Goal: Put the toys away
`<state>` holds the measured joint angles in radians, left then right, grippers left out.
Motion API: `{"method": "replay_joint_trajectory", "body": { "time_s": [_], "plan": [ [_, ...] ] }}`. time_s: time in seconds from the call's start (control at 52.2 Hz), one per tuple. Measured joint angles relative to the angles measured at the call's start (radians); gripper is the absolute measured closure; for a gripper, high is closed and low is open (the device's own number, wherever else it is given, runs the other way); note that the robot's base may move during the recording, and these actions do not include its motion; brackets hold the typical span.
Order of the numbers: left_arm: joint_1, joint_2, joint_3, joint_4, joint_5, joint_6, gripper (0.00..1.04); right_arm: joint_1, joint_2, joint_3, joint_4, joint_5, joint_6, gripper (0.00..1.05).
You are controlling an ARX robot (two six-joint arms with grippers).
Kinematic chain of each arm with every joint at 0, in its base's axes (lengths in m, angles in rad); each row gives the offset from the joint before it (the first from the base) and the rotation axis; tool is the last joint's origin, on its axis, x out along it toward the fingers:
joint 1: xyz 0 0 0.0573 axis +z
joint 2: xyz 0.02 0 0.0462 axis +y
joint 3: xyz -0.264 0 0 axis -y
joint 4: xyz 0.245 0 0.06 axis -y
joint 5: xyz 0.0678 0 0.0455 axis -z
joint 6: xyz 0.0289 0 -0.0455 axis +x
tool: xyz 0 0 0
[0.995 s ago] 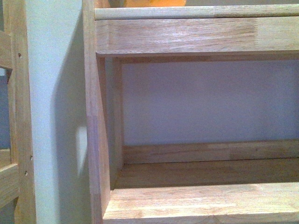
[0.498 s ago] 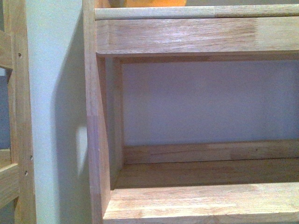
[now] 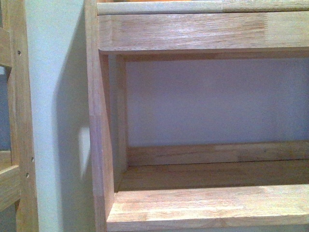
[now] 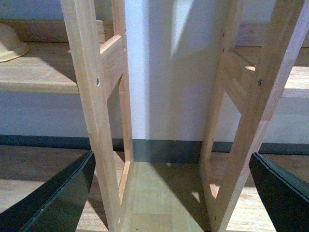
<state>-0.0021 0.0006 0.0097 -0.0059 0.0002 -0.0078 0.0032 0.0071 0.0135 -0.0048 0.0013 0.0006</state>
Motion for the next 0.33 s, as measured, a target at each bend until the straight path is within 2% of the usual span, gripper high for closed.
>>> {"method": "replay_joint_trajectory", "body": {
  "time_s": [0.325],
  "plan": [
    [0.0, 0.0, 0.0, 0.0, 0.0, 0.0, 0.06, 0.0, 0.0, 0.0, 0.0, 0.0, 0.0, 0.0]
  ]
}}
